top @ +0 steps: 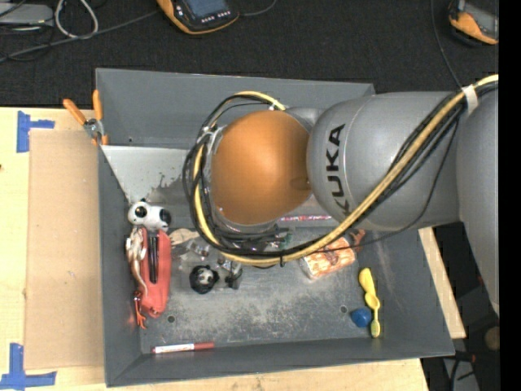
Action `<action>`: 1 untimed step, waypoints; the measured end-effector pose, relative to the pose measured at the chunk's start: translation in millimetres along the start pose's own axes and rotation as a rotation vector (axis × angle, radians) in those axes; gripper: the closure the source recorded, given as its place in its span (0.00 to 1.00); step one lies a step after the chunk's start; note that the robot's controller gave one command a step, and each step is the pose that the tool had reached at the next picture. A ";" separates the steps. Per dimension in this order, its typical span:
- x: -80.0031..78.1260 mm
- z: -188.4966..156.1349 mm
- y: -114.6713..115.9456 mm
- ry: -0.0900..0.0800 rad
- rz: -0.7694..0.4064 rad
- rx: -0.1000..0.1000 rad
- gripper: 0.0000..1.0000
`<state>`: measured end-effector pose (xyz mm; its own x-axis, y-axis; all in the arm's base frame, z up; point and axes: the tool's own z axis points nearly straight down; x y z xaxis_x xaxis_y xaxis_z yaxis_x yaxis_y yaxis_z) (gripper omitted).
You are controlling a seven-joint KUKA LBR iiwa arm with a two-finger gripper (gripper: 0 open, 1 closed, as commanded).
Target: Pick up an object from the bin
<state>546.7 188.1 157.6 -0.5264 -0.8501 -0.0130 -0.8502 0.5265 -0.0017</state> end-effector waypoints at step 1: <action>-0.4 -14.9 0.5 0.000 0.003 0.000 1.00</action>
Offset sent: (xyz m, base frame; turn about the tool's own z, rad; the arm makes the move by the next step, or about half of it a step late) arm -0.0005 0.0003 0.0491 0.0021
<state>546.3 188.6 172.6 -0.5288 -0.8486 -0.0130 -0.8487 0.5289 -0.0012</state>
